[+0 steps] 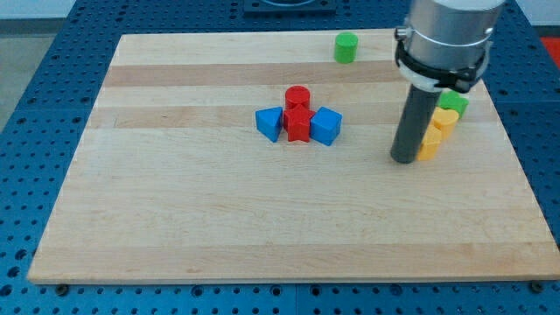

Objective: Push the green circle to the group of blocks

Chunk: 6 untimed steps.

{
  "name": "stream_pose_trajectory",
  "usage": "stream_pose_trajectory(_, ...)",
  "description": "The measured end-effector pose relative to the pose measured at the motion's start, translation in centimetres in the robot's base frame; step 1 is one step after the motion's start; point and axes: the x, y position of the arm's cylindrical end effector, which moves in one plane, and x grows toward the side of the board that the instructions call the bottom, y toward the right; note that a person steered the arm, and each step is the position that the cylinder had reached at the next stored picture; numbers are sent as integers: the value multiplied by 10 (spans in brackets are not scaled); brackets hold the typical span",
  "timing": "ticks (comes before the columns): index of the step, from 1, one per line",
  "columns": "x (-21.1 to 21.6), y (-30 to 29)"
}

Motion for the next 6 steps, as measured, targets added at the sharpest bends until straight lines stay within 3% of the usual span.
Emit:
stream_pose_trajectory(2, 0, 33)
stream_pose_trajectory(4, 16, 13)
stream_pose_trajectory(6, -5, 2)
